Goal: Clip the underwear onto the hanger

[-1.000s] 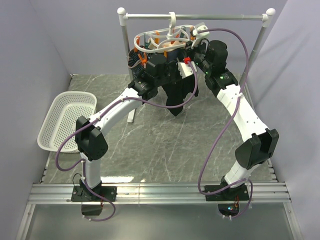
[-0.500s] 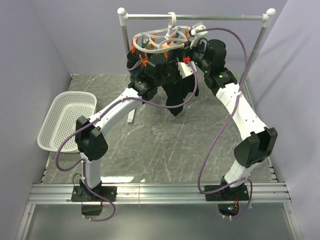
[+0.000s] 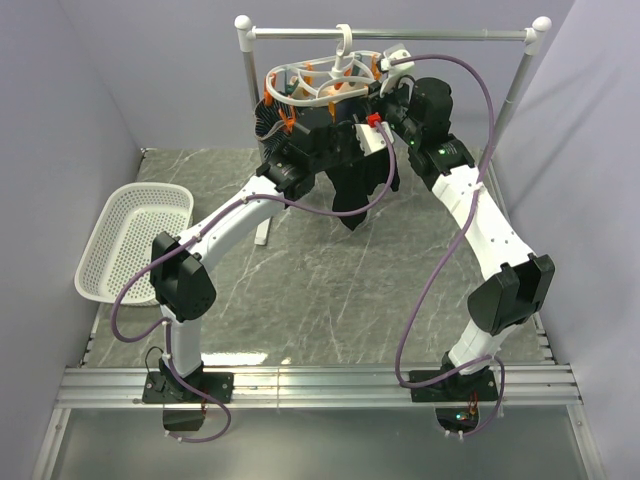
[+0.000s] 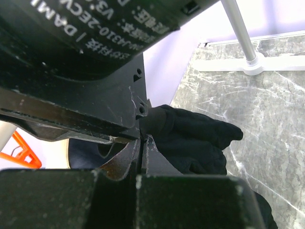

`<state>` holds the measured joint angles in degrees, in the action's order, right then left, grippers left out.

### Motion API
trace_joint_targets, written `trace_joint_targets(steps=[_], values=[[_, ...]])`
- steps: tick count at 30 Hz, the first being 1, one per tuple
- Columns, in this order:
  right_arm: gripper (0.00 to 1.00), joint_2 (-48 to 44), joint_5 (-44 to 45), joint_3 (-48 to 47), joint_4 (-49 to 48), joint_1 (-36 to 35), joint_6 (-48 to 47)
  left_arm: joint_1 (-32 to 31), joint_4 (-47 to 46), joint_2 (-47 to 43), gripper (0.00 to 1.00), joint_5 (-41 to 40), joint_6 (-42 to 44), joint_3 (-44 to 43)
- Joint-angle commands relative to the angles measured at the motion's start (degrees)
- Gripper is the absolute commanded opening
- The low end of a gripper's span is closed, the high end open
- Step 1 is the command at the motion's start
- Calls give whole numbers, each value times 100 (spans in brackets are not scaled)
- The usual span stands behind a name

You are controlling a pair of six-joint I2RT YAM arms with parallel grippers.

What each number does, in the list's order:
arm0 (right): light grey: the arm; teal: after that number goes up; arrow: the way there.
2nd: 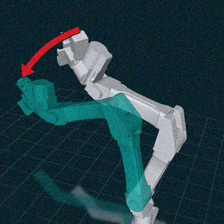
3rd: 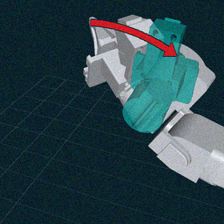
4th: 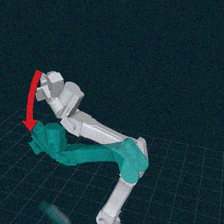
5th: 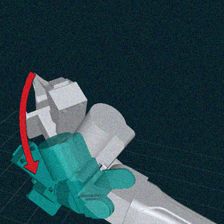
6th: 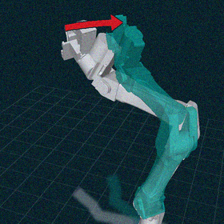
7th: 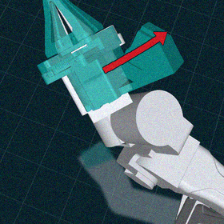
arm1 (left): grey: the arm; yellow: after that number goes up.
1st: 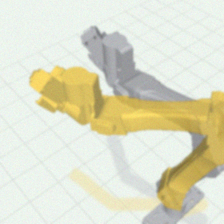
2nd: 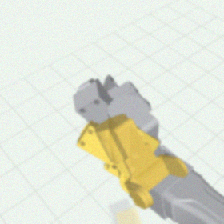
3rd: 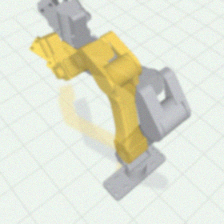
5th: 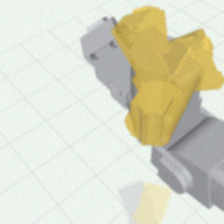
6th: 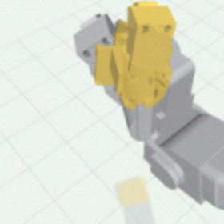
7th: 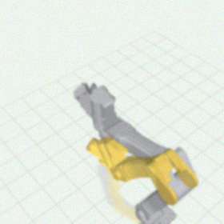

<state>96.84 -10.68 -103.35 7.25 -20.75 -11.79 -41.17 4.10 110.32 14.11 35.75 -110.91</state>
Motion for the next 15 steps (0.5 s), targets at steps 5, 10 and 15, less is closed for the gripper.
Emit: trace_joint_targets(steps=[5, 10, 15], values=[[0, 151, -347, -194, 857, -113, 10, 3, -269, -46, 0, 66, -15, -308], [0, 178, -356, -229, 919, -104, -7, 3, -287, -63, 0, 40, 11, -282], [0, 186, -269, -212, 954, -113, -148, -5, -269, -90, 0, 31, -6, -317]])
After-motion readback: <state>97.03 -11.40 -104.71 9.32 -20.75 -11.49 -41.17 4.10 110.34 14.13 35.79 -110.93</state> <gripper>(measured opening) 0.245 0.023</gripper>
